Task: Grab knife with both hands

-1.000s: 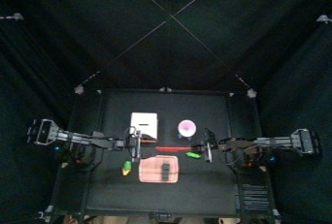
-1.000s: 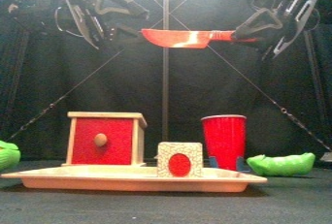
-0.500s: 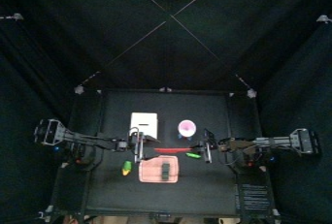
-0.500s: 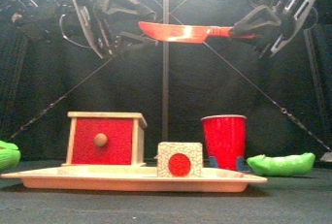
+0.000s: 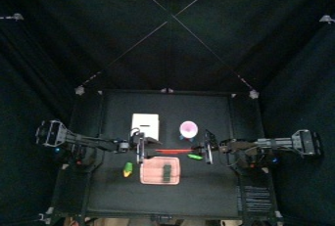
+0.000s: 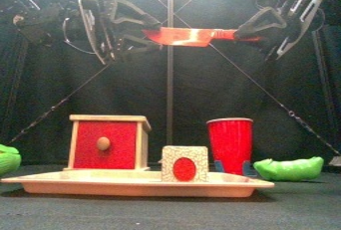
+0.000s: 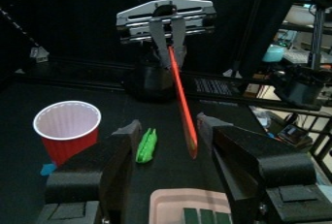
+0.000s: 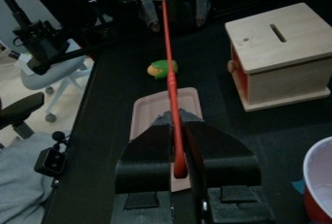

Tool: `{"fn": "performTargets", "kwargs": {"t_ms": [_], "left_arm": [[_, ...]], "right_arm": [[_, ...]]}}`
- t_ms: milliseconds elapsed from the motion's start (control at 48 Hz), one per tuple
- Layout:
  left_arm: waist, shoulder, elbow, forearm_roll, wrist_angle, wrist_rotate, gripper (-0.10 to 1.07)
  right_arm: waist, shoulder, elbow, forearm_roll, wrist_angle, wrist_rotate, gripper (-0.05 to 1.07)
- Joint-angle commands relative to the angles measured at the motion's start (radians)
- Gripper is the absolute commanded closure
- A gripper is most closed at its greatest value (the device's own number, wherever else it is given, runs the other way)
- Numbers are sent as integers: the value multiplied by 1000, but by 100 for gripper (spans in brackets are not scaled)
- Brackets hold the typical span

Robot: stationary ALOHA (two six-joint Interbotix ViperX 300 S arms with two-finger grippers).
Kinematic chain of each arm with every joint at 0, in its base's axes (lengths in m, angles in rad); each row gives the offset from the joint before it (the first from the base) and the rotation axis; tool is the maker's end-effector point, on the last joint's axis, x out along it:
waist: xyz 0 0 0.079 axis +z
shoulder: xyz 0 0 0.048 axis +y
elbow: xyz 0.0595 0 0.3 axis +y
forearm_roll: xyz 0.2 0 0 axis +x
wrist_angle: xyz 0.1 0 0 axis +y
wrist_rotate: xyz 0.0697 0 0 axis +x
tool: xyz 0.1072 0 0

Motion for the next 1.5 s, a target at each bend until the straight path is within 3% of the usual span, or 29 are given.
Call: {"fn": "performTargets", "kwargs": {"t_ms": [0, 271, 354, 458, 625, 771, 1292, 1479], "left_arm": [[2, 2, -14, -5, -8, 2, 11], [2, 2, -12, -3, -8, 2, 12], [2, 2, -14, -2, -8, 2, 18], [2, 2, -12, -3, -8, 3, 30], [3, 0, -11, -5, -8, 3, 59], [6, -3, -2, -2, -8, 11, 75], [12, 2, 9, 43, -12, 14, 75], [12, -2, 3, 43, -12, 14, 75]], "right_arm": [[-5, -5, -26, 2, -11, -3, 69], [-12, -5, -23, 2, -18, -2, 69], [-12, -5, -21, 2, -18, -2, 69], [-12, -5, -20, 3, -20, -2, 69], [-12, -3, -17, 5, -20, 0, 69], [-12, 5, -12, 5, -20, 2, 69], [-11, 35, -17, 29, -3, 18, 69], [14, 12, -48, 60, 114, 23, 69]]}}
